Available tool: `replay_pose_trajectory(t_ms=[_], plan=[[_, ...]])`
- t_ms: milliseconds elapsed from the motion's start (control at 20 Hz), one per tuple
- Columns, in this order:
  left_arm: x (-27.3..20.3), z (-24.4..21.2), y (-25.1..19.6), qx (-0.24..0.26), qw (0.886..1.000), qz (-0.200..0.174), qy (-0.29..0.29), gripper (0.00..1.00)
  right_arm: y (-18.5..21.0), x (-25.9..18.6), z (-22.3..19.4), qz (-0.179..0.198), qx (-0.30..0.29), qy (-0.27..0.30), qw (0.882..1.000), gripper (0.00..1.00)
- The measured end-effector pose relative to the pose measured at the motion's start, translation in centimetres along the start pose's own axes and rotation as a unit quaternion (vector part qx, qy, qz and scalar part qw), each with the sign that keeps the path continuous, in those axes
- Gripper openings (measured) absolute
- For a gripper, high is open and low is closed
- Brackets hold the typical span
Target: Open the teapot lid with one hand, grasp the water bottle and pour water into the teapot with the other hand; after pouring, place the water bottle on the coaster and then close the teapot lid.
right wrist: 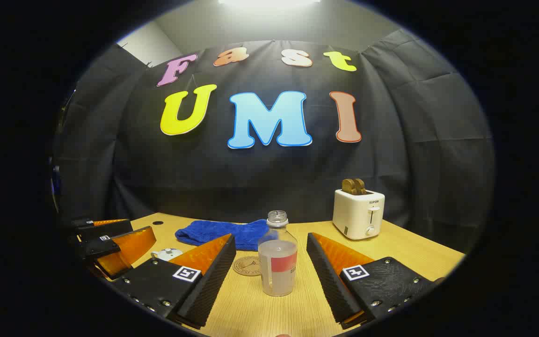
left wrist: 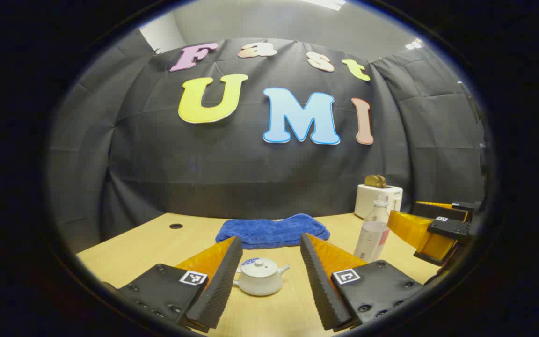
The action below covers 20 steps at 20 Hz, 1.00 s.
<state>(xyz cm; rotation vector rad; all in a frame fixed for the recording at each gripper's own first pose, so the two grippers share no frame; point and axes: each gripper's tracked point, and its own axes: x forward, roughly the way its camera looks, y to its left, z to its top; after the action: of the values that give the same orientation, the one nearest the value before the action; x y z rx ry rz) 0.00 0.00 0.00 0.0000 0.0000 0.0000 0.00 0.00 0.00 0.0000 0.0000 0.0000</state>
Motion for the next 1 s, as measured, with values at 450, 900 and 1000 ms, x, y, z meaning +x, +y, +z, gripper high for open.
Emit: replay_pose_trajectory(t_ms=[450, 900, 1000], plan=[[1.4, -1.6, 0.4, -0.002, 1.0, 0.0, 0.027, 0.83, 0.0, 0.8, -0.8, 0.001, -0.001, 0.008, 1.0, 0.95], [4.3, -4.3, 1.3, -0.005, 0.998, 0.0, 0.055, 0.83, 0.2, 1.3, -1.6, 0.0, -0.002, 0.016, 1.0, 0.95], [5.1, -4.9, 1.5, -0.009, 0.998, -0.002, 0.062, 0.83, 0.2, 1.5, -1.8, -0.001, -0.003, 0.018, 1.0, 0.95]])
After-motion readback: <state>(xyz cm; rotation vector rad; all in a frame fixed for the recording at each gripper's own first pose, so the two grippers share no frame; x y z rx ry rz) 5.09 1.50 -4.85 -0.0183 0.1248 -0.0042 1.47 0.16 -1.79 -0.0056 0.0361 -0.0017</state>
